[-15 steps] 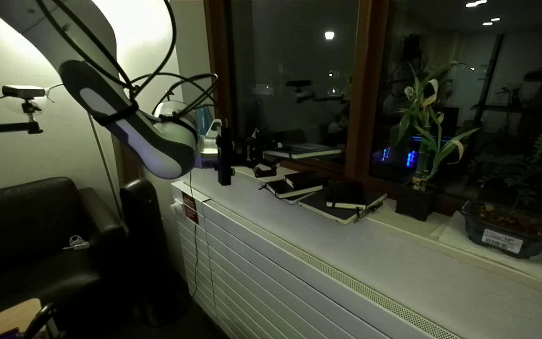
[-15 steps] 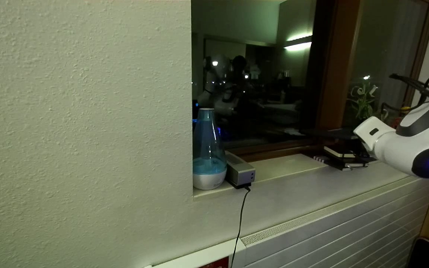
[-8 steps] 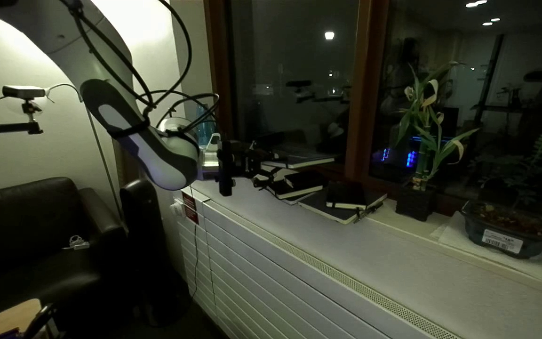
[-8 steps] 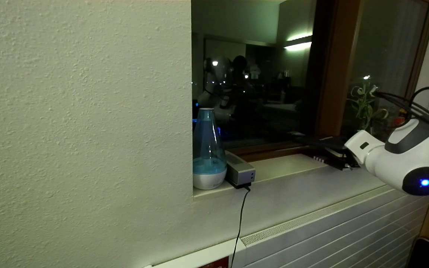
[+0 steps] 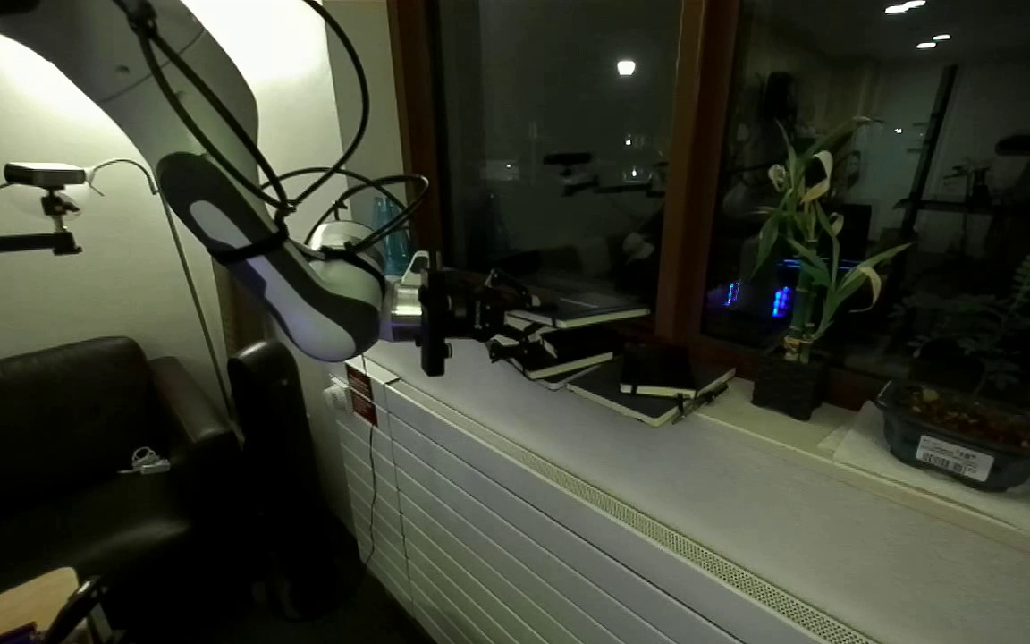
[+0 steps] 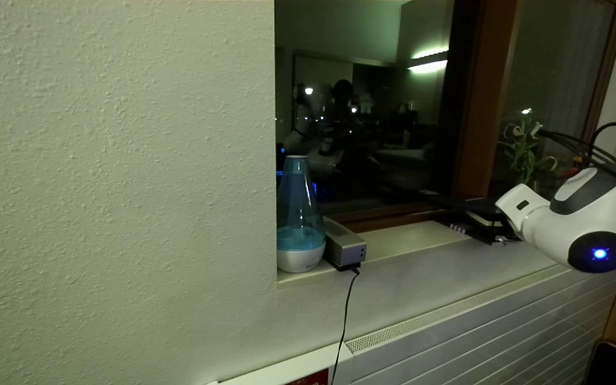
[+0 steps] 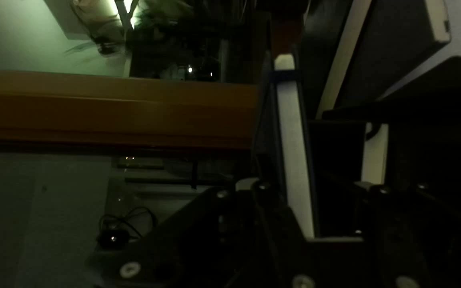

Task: Put the left book on the right book

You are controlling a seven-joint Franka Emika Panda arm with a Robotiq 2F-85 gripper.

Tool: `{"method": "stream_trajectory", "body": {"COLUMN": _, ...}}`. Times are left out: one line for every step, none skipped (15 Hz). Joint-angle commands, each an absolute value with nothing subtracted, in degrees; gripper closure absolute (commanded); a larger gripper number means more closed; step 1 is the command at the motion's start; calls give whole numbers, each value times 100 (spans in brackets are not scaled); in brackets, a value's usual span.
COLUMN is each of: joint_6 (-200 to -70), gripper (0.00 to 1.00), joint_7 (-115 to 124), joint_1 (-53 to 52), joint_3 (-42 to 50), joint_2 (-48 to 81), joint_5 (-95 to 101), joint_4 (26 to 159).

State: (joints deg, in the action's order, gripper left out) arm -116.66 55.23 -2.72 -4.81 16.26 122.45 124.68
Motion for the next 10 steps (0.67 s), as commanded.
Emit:
{"method": "stream_trajectory", "body": {"joint_6": -11873, "gripper": 95, "joint_7": 5460, "joint_1": -146, "joint_3": -529, "joint_2": 1357, "joint_5": 11878, "joint_4": 12611}}
{"method": "stream_trajectory", "body": {"joint_6": -11939, "gripper": 95, "joint_7": 5431, "joint_1": -139, "joint_3": -532, "joint_2": 1320, "joint_5": 11789, "joint_4": 12643}}
{"method": "stream_trajectory", "body": {"joint_6": -12004, "gripper": 95, "joint_7": 5394, "joint_1": -133, "joint_3": -531, "joint_2": 1283, "joint_5": 11707, "joint_4": 12672}}
{"method": "stream_trajectory", "body": {"joint_6": -12036, "gripper": 95, "joint_7": 5388, "joint_1": -138, "joint_3": -529, "joint_2": 1264, "joint_5": 11661, "joint_4": 12685}}
{"method": "stream_trajectory", "body": {"joint_6": -12066, "gripper": 95, "joint_7": 5348, "joint_1": -142, "joint_3": -526, "joint_2": 1239, "joint_5": 11602, "joint_4": 12697}}
{"method": "stream_trajectory", "body": {"joint_6": -12099, "gripper": 54, "joint_7": 5315, "joint_1": -147, "joint_3": -523, "joint_2": 1214, "joint_5": 11540, "joint_4": 12709}}
{"method": "stream_trajectory", "body": {"joint_6": -12146, "gripper": 53, "joint_7": 5273, "joint_1": -150, "joint_3": -520, "joint_2": 1182, "joint_5": 11474, "joint_4": 12718}}
{"method": "stream_trajectory", "body": {"joint_6": -12196, "gripper": 47, "joint_7": 5233, "joint_1": -152, "joint_3": -517, "joint_2": 1149, "joint_5": 11422, "joint_4": 12731}}
{"method": "stream_trajectory", "body": {"joint_6": -12222, "gripper": 42, "joint_7": 5188, "joint_1": -155, "joint_3": -516, "joint_2": 1119, "joint_5": 11370, "joint_4": 12742}}
{"method": "stream_trajectory", "body": {"joint_6": -12272, "gripper": 34, "joint_7": 5138, "joint_1": -157, "joint_3": -515, "joint_2": 1088, "joint_5": 11310, "joint_4": 12757}}
